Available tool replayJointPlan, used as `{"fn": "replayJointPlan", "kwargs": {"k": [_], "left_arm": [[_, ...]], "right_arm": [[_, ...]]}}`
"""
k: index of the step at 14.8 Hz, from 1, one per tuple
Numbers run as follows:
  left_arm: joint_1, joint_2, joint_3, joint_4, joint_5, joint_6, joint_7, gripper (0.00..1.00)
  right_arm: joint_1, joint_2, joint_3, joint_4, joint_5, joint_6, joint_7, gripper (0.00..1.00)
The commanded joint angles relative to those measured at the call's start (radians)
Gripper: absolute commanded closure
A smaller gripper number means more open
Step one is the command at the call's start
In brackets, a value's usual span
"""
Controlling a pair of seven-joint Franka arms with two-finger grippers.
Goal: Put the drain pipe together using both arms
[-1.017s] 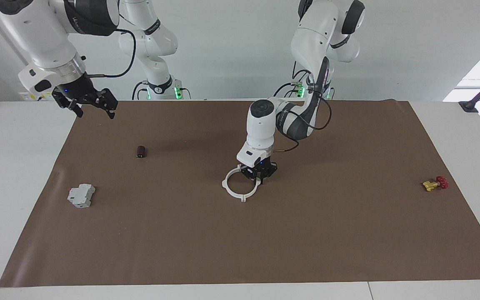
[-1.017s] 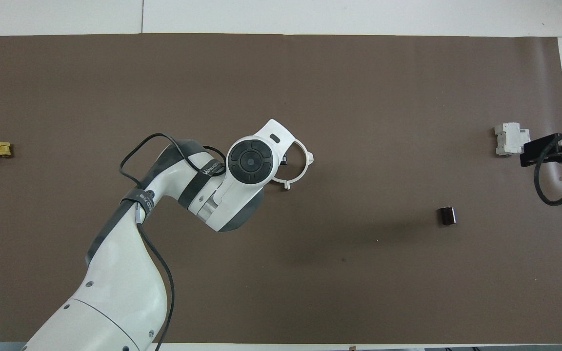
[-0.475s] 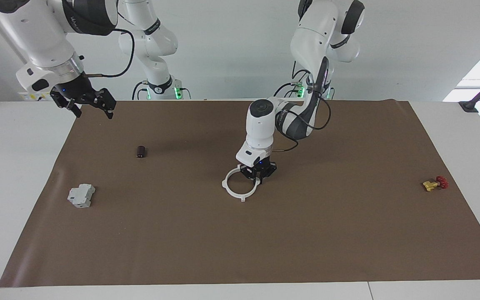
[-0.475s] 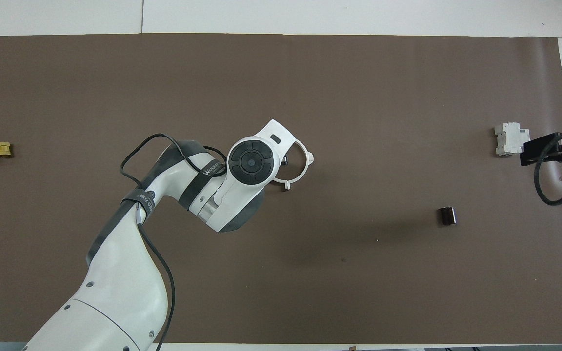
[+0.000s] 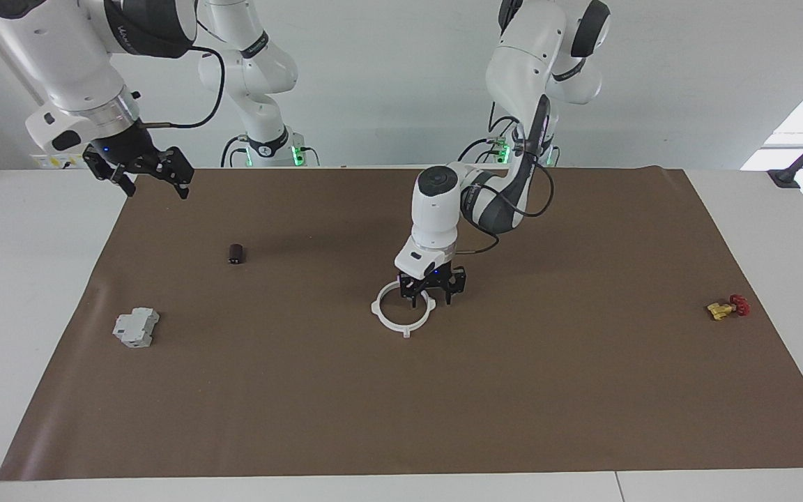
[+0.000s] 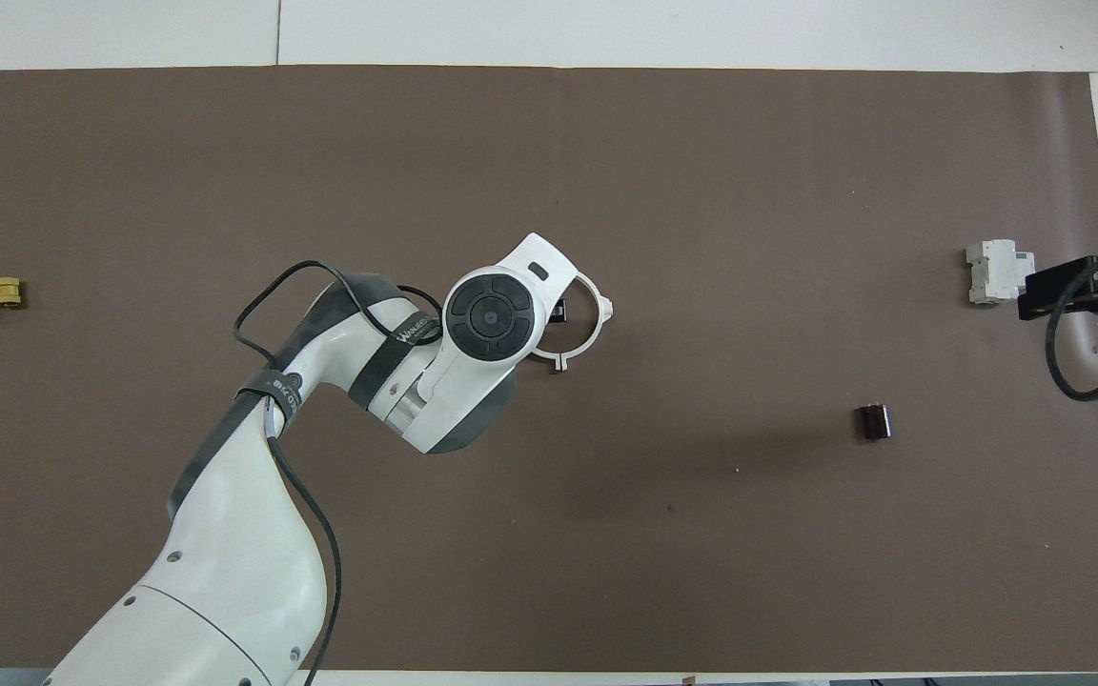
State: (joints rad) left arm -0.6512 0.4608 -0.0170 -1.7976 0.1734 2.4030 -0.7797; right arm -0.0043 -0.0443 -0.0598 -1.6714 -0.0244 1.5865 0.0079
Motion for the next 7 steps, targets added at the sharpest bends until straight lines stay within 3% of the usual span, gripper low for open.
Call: {"fn": "replayJointPlan", "kwargs": {"k": [1,5,7], "left_arm": [[0.047,-0.095,0.005,-0.037,0.018,-0.004,0.000,0.00],[0.192,-0.240,0.002,-0.095,0.017,-0.063,0.057,0.00],[0.274,-0.286,0.000,-0.092,-0.011,-0.117,0.193,0.00]], "right_arm": [[-0.003,-0.009,0.000,-0.005,0.004,0.012,-0.020,0.00],[-0.003,-0.008,0.000,-0.007,0.004,0.015,-0.019,0.00],[-0.005,-0.009,-0.002,-0.005,0.004,0.010,-0.020,0.00]]}}
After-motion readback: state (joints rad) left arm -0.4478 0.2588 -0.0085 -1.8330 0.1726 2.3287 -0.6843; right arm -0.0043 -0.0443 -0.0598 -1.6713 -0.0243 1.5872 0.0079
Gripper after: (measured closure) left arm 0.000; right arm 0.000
